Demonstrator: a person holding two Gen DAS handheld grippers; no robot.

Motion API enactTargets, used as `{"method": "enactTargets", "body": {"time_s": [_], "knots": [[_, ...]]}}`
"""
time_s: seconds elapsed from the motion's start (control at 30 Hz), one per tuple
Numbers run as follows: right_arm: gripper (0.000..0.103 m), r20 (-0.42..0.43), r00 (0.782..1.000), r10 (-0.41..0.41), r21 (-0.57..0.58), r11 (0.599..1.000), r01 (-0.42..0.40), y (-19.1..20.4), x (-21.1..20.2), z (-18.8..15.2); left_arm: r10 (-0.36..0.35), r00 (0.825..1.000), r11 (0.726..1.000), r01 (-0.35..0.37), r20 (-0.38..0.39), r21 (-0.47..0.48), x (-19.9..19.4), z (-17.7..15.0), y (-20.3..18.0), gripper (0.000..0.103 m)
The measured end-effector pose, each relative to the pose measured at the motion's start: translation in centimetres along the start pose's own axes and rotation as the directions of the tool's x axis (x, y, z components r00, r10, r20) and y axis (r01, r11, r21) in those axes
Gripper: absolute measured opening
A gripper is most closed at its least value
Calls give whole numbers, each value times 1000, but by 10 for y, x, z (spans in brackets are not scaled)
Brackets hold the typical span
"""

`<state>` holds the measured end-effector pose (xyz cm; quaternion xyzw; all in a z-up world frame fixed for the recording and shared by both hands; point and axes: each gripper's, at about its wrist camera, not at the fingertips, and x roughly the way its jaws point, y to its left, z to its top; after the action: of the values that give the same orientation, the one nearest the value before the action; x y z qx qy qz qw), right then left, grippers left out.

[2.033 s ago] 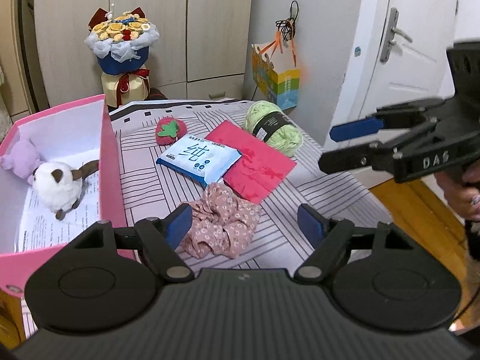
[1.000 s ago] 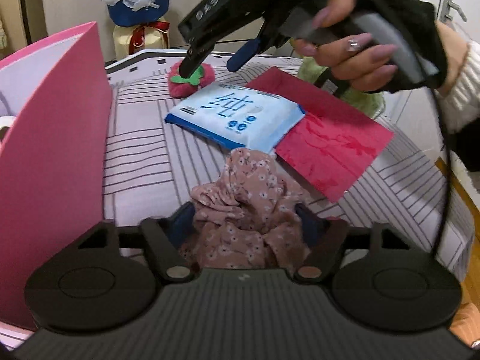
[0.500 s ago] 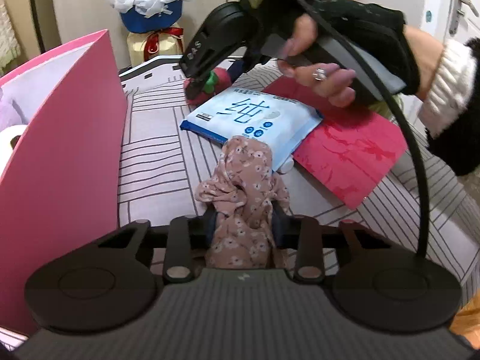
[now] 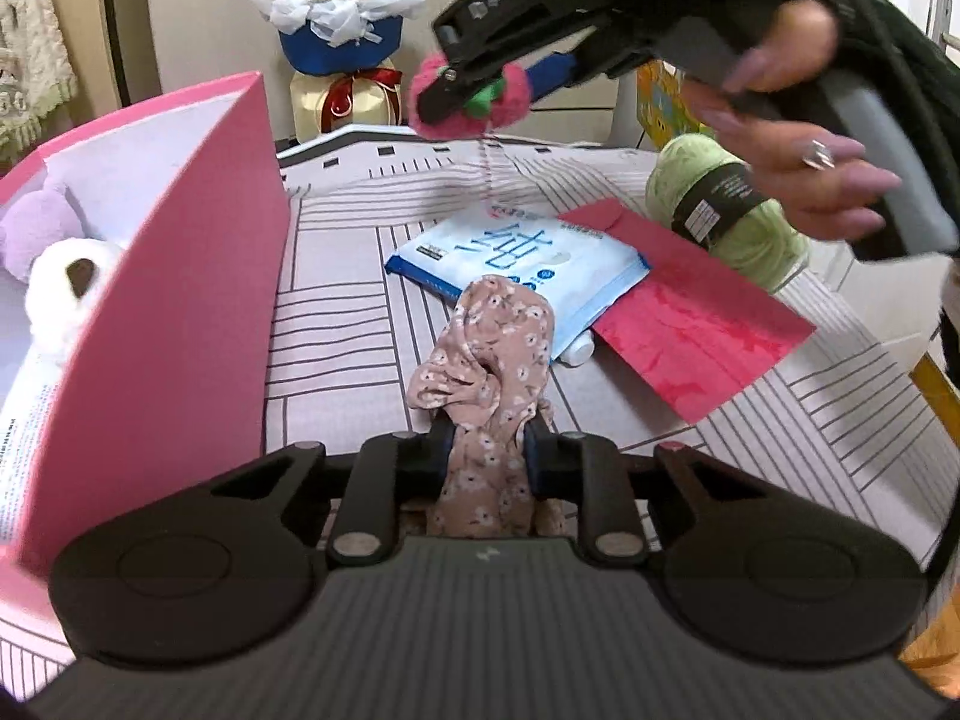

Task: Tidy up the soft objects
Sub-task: 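Carry the floral cloth and strawberry plush in both tools over the pink box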

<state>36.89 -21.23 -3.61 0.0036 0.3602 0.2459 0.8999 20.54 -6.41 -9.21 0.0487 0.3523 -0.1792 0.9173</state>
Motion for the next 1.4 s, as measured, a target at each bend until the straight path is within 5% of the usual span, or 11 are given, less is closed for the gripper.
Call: {"method": "enactTargets", "body": {"time_s": [0.73, 1.0, 1.4], "knots": [[53, -118, 992, 47, 10, 999, -47, 39, -84, -109, -67, 997, 995, 65, -24, -74, -49, -16, 13, 20], [53, -166, 982, 91, 44, 995, -85, 52, -105, -139, -177, 982, 982, 172, -61, -71, -82, -27, 25, 20], [53, -162, 980, 116, -30, 992, -122, 97, -135, -141, -224, 971, 970, 213, -80, -120, -136, -39, 65, 20]]}}
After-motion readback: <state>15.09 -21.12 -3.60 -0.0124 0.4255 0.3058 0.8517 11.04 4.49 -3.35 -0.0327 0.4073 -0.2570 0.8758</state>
